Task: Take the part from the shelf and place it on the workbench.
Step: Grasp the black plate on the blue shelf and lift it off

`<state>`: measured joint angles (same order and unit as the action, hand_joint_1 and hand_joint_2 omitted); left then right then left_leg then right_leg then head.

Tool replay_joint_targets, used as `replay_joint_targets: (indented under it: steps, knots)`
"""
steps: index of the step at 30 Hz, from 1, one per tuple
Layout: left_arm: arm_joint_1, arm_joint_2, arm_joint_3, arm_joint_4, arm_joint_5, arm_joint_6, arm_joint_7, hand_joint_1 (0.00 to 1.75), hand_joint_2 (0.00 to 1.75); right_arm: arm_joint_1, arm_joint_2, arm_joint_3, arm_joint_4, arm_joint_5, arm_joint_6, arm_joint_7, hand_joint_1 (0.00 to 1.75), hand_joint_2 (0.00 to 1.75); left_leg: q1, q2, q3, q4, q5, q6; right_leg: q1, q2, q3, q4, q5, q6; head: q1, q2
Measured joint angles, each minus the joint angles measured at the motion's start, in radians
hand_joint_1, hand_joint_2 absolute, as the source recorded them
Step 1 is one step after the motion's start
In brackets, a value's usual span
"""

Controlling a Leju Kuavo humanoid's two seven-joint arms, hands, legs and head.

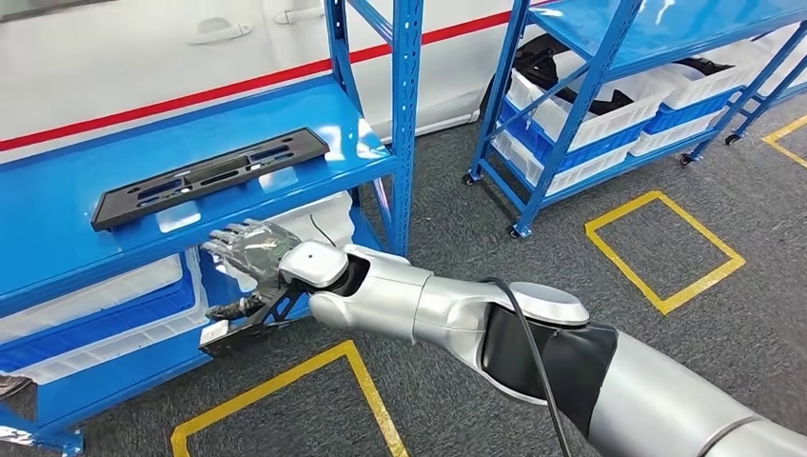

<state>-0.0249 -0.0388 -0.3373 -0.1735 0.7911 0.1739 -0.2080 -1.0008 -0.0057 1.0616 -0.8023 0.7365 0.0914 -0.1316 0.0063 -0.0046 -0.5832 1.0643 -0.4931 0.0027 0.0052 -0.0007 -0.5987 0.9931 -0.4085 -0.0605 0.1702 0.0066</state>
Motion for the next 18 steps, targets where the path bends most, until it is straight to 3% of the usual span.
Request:
replay_joint_targets:
  steps: [3, 4, 5, 7, 9, 14, 15, 16, 18]
  knots:
    - [0.001, 0.001, -0.001, 0.000, -0.001, 0.000, 0.004, 0.00, 0.00, 0.000, 0.003, 0.000, 0.008, 0.003, 0.000, 0.003, 0.00, 0.00, 0.009, 0.000, -0.104, 0.178, -0.060, -0.015, -0.004, -0.001, 0.020, -0.008, -0.009, 0.002, -0.001, 0.000]
    - [0.002, 0.002, -0.001, 0.000, -0.001, 0.000, 0.005, 0.00, 0.00, 0.001, 0.003, 0.000, 0.013, 0.003, 0.001, 0.004, 0.00, 0.00, 0.011, 0.001, -0.132, 0.211, -0.058, -0.020, -0.005, -0.001, 0.023, -0.005, -0.015, 0.003, -0.001, 0.000]
    - [0.004, 0.003, -0.001, 0.000, -0.001, 0.000, 0.006, 0.00, 0.00, 0.001, 0.003, 0.000, 0.017, 0.004, 0.001, 0.006, 0.00, 0.00, 0.014, 0.001, -0.141, 0.207, -0.035, -0.025, -0.007, 0.000, 0.027, -0.001, -0.022, 0.006, -0.001, 0.000]
    - [0.005, 0.006, -0.001, 0.000, -0.001, 0.000, 0.007, 0.00, 0.00, 0.000, 0.003, 0.000, 0.023, 0.004, 0.000, 0.008, 0.00, 0.00, 0.021, 0.003, -0.109, 0.099, 0.048, -0.033, -0.011, 0.002, 0.035, 0.014, -0.041, 0.016, -0.001, 0.000]
    - [0.004, 0.007, -0.002, 0.001, -0.001, 0.000, 0.007, 0.00, 0.00, -0.003, 0.003, 0.000, 0.028, 0.004, 0.000, 0.011, 0.00, 0.00, 0.021, 0.003, -0.065, -0.001, 0.089, -0.031, -0.010, 0.003, 0.034, 0.033, -0.060, 0.030, -0.001, 0.000]
    - [0.005, 0.008, -0.014, 0.002, -0.002, 0.000, 0.007, 0.00, 0.00, -0.017, 0.002, 0.000, 0.047, 0.005, 0.001, 0.038, 0.00, 0.00, 0.018, -0.001, -0.049, -0.028, 0.071, 0.004, -0.010, 0.003, 0.027, 0.049, -0.080, 0.053, -0.001, 0.000]
    - [0.005, 0.008, -0.014, 0.002, -0.002, 0.000, 0.007, 0.00, 0.00, -0.026, 0.000, 0.000, 0.054, 0.005, 0.001, 0.041, 0.00, 0.00, 0.020, -0.001, -0.044, -0.030, 0.069, 0.010, -0.011, 0.003, 0.015, 0.073, -0.092, 0.059, -0.001, 0.000]
    - [0.004, 0.009, -0.015, 0.002, -0.002, 0.000, 0.007, 0.00, 0.00, -0.036, -0.002, 0.000, 0.062, 0.005, 0.000, 0.044, 0.00, 0.00, 0.020, -0.001, -0.039, -0.031, 0.066, 0.016, -0.012, 0.002, -0.008, 0.116, -0.109, 0.063, -0.001, 0.000]
    - [0.002, 0.009, -0.017, 0.003, 0.000, 0.000, 0.007, 0.00, 0.00, -0.056, -0.008, 0.000, 0.085, 0.005, -0.001, 0.046, 0.00, 0.00, 0.019, -0.001, -0.031, -0.032, 0.058, 0.023, -0.014, 0.001, -0.086, 0.245, -0.151, 0.069, -0.001, 0.000]
